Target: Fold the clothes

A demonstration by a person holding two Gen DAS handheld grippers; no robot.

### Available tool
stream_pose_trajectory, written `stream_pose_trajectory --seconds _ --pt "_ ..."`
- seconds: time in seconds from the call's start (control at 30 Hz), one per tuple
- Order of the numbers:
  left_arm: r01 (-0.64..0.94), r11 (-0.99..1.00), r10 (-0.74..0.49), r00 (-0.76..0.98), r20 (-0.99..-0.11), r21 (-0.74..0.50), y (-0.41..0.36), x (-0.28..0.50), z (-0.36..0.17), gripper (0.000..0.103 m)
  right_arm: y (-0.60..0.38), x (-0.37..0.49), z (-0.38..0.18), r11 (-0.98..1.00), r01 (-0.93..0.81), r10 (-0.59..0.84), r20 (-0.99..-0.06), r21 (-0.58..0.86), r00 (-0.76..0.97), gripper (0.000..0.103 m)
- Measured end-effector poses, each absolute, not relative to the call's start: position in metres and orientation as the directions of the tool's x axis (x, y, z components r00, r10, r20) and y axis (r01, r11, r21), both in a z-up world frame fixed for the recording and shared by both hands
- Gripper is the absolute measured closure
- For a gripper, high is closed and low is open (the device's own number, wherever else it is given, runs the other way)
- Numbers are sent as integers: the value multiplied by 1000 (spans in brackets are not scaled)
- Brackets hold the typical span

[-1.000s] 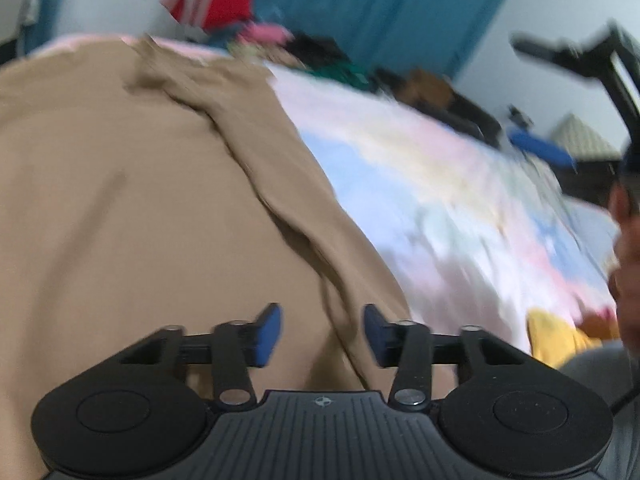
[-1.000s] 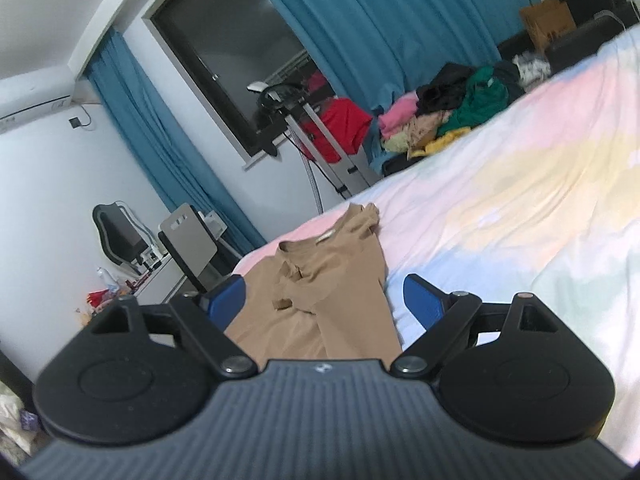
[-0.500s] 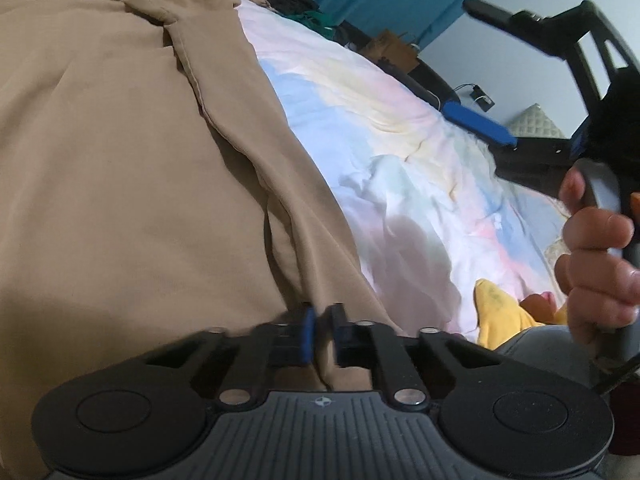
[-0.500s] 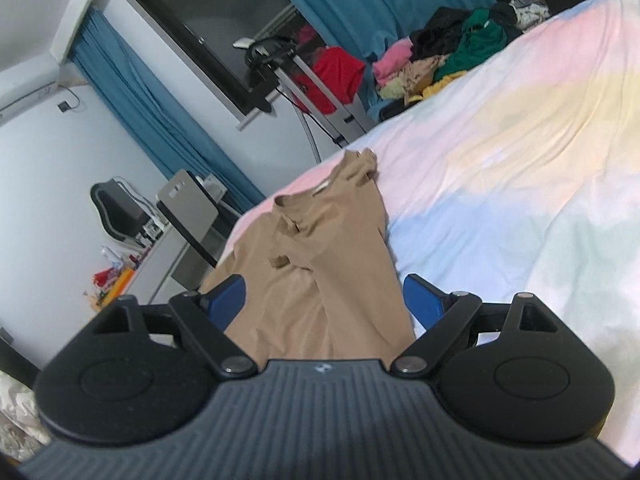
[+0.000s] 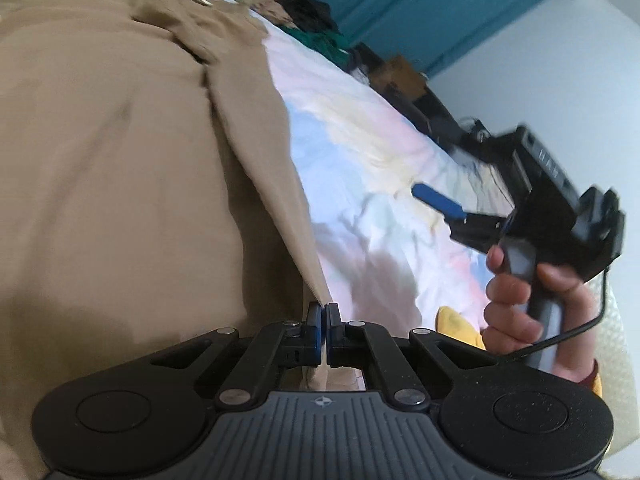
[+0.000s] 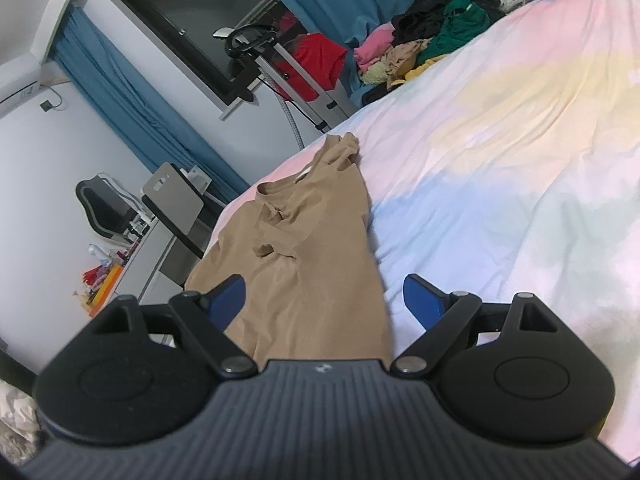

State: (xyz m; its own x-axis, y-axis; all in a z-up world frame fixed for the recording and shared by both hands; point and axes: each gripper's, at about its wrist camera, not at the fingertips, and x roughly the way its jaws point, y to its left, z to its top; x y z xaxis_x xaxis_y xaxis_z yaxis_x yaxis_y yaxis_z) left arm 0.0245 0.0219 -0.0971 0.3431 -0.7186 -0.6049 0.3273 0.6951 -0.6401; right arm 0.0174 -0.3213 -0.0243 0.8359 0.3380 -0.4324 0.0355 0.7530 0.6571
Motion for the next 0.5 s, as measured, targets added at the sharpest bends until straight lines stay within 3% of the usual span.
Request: stream_pose_trajectory --seconds 0.13,0.43,0.5 --pt "288 741 -671 356 -650 -607 36 20 -100 102 -320 19 -25 754 35 344 -439 656 830 16" --pt "312 861 -503 401 -765 -402 15 20 -120 100 -310 18 -20 803 13 321 -451 596 833 16" --pt "324 868 -489 424 -762 -377 12 19 -118 95 -306 17 -17 821 3 310 -451 571 837 16"
